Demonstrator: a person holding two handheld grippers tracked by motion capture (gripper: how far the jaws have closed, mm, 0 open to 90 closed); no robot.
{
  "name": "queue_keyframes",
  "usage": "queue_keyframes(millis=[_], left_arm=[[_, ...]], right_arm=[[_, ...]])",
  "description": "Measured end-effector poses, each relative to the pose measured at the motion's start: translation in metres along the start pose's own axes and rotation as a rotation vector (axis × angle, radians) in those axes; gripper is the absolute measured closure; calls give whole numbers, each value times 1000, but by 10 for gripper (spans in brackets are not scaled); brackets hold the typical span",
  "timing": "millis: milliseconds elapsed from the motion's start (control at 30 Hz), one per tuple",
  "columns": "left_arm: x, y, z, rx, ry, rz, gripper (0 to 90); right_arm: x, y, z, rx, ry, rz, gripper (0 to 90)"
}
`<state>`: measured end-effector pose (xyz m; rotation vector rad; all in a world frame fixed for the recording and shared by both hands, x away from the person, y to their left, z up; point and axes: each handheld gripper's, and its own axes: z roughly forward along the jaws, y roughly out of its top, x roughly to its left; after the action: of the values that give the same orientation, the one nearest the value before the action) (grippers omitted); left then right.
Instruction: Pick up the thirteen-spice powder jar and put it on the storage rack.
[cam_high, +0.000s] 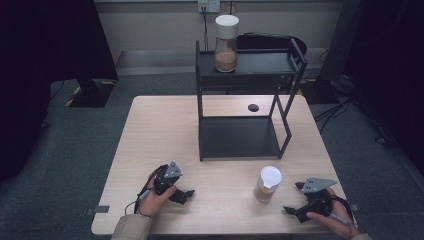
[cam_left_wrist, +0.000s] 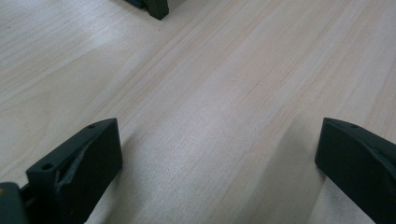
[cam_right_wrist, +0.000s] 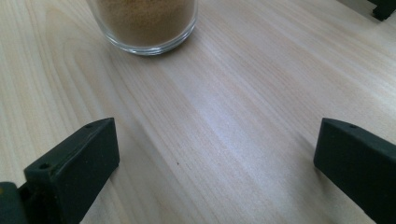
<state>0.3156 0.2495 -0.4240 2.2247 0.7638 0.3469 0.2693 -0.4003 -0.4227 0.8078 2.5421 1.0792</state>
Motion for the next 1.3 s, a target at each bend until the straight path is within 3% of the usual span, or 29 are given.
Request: queue_keyframes(millis=[500, 800, 1300], left_arm=[[0, 0, 0, 0, 0, 0, 0], [0, 0, 0, 0, 0, 0, 0], [0, 0, 0, 0, 0, 0, 0]], right_arm=[[-5, 16, 0, 3, 33, -24, 15], [-5, 29, 0, -54, 59, -18, 12], [-4, 43, 14, -119, 116, 9, 12]])
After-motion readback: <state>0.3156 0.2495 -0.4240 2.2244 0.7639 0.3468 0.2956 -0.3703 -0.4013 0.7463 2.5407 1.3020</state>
